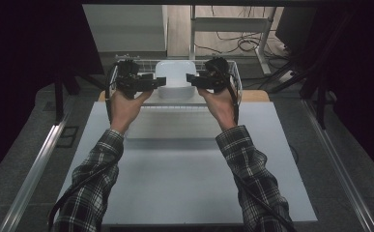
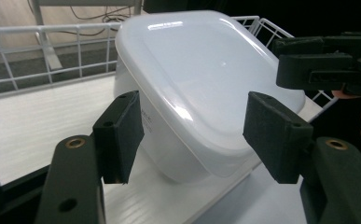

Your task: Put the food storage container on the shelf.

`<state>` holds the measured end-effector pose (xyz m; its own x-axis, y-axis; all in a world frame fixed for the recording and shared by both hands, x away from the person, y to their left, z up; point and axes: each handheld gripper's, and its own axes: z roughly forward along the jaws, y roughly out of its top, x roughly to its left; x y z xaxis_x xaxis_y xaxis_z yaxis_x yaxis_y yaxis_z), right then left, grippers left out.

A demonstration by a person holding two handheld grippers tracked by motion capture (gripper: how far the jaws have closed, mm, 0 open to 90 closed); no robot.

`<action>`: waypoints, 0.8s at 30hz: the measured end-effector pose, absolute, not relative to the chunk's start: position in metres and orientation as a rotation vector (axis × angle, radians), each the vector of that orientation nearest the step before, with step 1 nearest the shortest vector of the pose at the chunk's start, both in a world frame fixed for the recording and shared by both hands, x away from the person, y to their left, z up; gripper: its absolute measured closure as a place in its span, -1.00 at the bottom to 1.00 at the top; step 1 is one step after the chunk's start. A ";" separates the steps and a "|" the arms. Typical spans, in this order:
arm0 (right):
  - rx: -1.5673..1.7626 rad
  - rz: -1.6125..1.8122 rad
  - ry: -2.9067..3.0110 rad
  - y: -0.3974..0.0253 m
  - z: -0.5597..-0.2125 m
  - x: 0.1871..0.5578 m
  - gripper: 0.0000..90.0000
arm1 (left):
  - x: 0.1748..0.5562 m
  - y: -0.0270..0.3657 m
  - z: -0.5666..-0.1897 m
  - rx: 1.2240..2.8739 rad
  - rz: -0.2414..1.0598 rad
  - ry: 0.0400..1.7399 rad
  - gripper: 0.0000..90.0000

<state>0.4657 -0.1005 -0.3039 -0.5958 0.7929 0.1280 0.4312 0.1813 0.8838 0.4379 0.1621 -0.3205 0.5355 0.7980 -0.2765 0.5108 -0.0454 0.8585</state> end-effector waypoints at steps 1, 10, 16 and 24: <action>1.149 1.384 2.102 -0.100 -0.304 0.466 0.01 | 0.438 0.161 -0.320 1.701 0.354 1.112 -0.18; 1.116 1.412 2.093 -0.103 -0.303 0.460 -0.18 | 0.431 0.161 -0.317 1.680 0.348 1.062 -0.45; 1.051 1.474 2.109 -0.107 -0.305 0.452 -0.60 | 0.422 0.157 -0.322 1.733 0.313 0.987 -0.76; 1.004 1.437 2.170 -0.113 -0.315 0.442 -0.90 | 0.409 0.153 -0.332 1.766 0.325 0.930 -0.89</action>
<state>0.4417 -0.1128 -0.3149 -0.6878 0.7202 0.0911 0.3649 0.2346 0.9010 0.4092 0.1532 -0.3325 0.6593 0.7214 -0.2120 0.4317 -0.1323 0.8923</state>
